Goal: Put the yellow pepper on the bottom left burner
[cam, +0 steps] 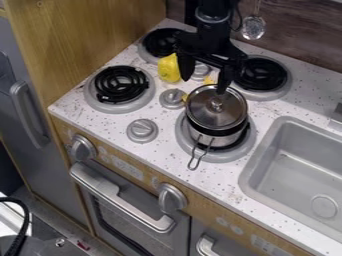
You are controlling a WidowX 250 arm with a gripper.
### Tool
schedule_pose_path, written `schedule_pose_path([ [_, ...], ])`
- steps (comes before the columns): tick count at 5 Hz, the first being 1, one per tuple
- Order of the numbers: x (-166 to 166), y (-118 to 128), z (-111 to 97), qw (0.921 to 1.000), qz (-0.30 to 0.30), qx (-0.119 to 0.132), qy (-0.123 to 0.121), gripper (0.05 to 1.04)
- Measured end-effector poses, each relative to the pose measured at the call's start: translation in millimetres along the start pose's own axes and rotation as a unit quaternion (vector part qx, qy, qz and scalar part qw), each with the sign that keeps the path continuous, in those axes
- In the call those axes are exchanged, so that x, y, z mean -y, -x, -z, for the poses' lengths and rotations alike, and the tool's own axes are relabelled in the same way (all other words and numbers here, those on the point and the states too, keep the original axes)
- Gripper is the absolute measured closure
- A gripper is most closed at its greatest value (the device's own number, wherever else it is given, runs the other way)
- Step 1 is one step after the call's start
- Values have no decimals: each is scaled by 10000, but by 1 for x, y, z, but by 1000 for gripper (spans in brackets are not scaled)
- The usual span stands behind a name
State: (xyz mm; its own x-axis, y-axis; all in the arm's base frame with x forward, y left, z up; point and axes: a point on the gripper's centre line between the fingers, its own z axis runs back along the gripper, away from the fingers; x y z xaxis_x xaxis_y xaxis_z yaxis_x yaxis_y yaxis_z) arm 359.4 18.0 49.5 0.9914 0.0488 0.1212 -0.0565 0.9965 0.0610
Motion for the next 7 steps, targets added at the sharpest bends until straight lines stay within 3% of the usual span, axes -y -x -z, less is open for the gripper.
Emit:
schedule_pose_path([
  [1, 1, 5, 11, 9998, 11, -175, -4, 84],
  [3, -24, -19, 30, 9997, -111, -209, 56, 84],
  [7, -39, -31, 27, 9999, -122, -104, 25, 84],
])
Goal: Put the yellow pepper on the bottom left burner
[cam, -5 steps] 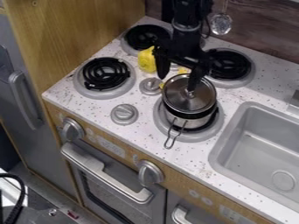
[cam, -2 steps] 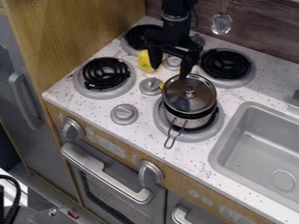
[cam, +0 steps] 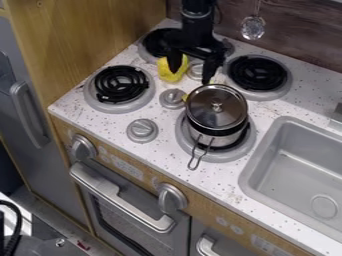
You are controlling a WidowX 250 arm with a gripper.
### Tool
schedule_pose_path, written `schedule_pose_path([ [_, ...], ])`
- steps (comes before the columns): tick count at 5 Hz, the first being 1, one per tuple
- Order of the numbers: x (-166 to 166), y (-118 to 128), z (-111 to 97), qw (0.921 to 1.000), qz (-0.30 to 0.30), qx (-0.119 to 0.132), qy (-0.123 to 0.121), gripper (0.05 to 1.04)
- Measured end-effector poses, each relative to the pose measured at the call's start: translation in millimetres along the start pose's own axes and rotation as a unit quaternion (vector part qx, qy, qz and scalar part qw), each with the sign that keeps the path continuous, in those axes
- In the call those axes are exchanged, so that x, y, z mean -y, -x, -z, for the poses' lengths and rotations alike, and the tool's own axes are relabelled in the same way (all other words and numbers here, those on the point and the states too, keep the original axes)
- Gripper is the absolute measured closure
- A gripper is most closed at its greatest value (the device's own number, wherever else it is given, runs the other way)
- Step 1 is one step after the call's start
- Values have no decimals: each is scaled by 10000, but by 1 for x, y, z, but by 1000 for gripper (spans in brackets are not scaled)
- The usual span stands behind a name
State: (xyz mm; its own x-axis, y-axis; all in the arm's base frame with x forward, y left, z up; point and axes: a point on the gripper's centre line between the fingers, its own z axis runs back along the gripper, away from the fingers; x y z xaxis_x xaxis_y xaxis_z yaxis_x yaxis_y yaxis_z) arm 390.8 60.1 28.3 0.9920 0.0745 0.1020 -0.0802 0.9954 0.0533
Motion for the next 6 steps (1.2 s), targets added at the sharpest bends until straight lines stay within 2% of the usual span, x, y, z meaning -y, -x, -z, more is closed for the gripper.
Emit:
schedule_pose_path([
  [3, -28, -25, 21, 9999, -93, -28, -68, 84],
  [5, -59, -51, 36, 9994, -263, 134, -205, 84],
  [6, -69, -53, 47, 9990, -410, 115, -115, 84],
])
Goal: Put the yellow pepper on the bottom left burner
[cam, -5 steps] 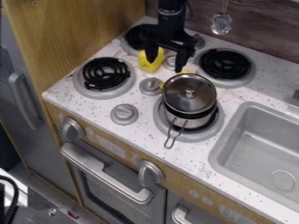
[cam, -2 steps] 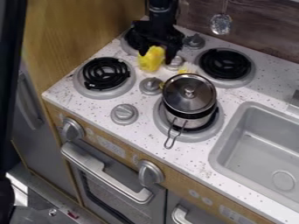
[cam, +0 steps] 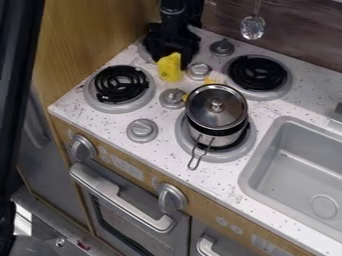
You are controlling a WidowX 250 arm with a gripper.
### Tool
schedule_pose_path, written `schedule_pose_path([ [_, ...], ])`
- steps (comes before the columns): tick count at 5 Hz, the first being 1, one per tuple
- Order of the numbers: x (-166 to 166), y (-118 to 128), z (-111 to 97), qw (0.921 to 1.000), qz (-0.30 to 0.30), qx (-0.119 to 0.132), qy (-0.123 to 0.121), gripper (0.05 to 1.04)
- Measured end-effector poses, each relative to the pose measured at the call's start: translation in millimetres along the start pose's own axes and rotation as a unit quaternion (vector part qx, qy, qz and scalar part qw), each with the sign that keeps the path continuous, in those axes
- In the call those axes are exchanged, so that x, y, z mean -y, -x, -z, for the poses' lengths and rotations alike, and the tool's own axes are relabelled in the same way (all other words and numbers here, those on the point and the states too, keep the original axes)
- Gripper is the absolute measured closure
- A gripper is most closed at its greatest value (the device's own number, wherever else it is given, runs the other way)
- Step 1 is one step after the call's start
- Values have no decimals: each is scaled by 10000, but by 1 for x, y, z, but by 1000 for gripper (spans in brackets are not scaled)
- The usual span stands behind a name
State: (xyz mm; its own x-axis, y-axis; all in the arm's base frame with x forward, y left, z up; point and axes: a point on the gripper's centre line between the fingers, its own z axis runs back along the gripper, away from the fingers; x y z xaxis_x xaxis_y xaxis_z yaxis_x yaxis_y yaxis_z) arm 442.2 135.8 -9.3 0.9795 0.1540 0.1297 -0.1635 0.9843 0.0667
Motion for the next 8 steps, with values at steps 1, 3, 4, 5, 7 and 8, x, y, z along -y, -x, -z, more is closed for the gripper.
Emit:
schedule_pose_path([
  [1, 0, 0, 19, 9999, -68, -100, 98, 84],
  [3, 7, -3, 39, 9994, -134, -198, 268, 84],
  [4, 8, -7, 42, 9994, -119, -175, 267, 133],
  [5, 8, -6, 42, 9994, -119, -175, 266, 417],
  [7, 11, -6, 42, 9994, -68, -213, 255, 912],
  [8, 12, -6, 41, 9994, -37, -220, 258, 981],
])
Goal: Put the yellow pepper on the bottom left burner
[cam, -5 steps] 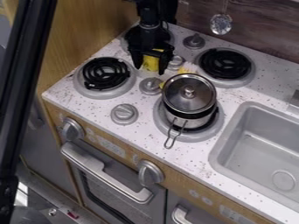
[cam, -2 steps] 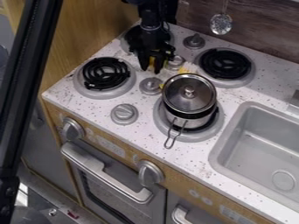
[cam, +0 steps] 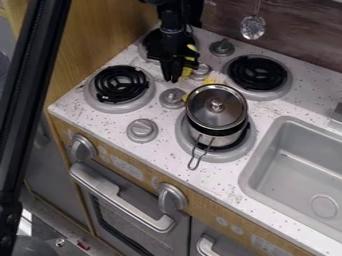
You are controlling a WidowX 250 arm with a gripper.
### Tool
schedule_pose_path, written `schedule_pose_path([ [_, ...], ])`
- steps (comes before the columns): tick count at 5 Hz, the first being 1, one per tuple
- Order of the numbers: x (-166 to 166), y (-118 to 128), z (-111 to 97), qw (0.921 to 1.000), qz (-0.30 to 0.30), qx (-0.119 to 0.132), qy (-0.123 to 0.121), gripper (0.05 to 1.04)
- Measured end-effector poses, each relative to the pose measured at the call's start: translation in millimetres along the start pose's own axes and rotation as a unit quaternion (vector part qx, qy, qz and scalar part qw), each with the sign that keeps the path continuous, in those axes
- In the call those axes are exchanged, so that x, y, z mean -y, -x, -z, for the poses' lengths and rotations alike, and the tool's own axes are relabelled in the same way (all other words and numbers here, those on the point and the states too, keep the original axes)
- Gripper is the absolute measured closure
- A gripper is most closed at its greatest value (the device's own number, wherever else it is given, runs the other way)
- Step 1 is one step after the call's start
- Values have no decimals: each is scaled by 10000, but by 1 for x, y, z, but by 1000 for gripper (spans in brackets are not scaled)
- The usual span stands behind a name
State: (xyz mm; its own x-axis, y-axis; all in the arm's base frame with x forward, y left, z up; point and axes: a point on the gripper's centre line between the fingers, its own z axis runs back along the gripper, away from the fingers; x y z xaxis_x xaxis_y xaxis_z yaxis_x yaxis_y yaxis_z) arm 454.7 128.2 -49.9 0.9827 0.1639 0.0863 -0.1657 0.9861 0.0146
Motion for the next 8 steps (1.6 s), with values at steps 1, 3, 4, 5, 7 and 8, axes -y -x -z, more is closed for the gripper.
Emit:
schedule_pose_path([
  [1, -3, 8, -11, 9999, 26, -21, -129, 998],
  [3, -34, 48, -66, 9974, -504, 314, -411, 998],
  [4, -65, 79, -65, 9944, -938, 225, -437, 998],
  [5, -79, 99, -53, 9921, -1163, 67, -473, 998],
  [7, -92, 99, -40, 9903, -1337, -36, -383, 972],
  [8, -86, 87, -39, 9916, -1265, 1, -261, 791],
])
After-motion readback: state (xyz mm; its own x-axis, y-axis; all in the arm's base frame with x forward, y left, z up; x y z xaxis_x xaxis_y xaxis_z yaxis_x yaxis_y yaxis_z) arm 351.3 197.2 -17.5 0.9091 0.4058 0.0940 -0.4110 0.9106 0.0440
